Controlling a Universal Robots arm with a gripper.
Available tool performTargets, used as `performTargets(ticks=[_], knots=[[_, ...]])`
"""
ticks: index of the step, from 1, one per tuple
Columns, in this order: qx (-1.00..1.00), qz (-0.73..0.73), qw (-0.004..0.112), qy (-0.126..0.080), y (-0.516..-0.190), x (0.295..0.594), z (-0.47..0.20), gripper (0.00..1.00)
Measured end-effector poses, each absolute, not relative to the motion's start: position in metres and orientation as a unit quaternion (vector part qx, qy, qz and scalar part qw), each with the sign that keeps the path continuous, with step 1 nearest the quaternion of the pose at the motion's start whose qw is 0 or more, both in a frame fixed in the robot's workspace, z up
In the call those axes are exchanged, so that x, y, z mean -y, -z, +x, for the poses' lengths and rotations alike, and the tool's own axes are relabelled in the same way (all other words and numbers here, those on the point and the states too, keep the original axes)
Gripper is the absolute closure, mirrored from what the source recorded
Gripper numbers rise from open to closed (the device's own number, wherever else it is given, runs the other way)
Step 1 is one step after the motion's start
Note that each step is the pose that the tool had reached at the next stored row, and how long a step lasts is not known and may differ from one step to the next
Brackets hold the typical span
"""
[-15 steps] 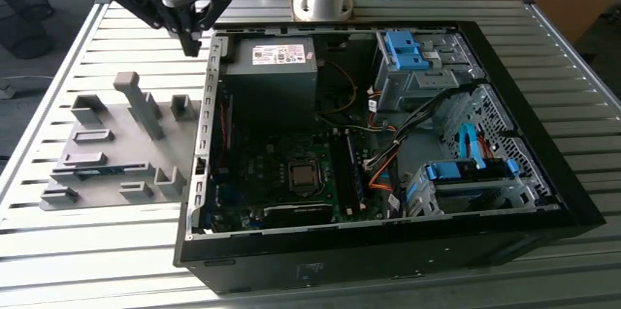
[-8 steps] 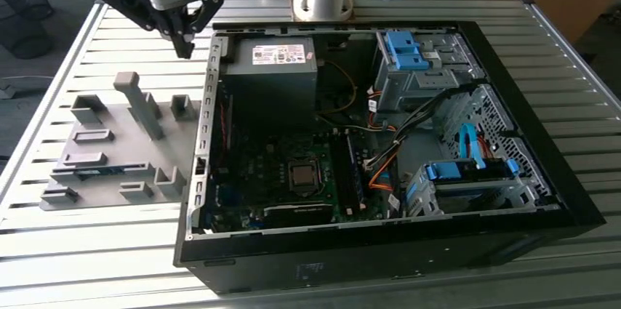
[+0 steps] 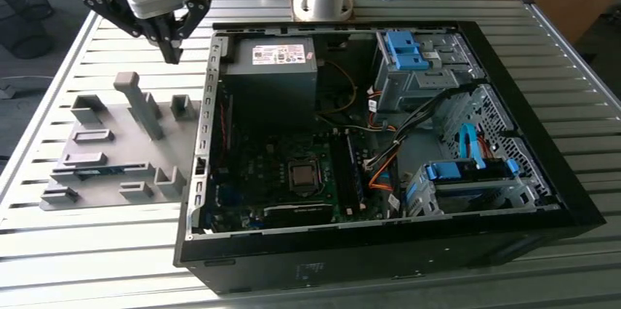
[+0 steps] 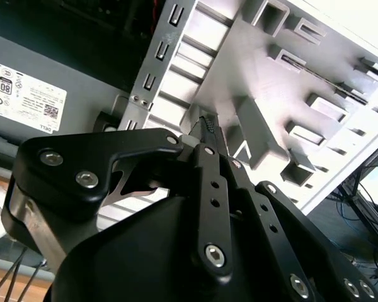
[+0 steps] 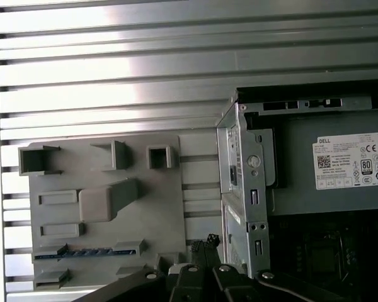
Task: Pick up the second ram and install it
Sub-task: 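Reach for the second ram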
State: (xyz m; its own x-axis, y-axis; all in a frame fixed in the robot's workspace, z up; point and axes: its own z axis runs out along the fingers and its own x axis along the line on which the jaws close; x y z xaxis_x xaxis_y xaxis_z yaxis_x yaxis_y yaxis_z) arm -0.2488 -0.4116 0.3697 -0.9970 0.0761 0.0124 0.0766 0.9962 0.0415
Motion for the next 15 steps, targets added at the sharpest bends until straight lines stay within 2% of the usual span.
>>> performTargets(ticks=[15], knots=[[0.999,-0.038,0.007,0.021,-0.366,0.413,-0.270,0.89]])
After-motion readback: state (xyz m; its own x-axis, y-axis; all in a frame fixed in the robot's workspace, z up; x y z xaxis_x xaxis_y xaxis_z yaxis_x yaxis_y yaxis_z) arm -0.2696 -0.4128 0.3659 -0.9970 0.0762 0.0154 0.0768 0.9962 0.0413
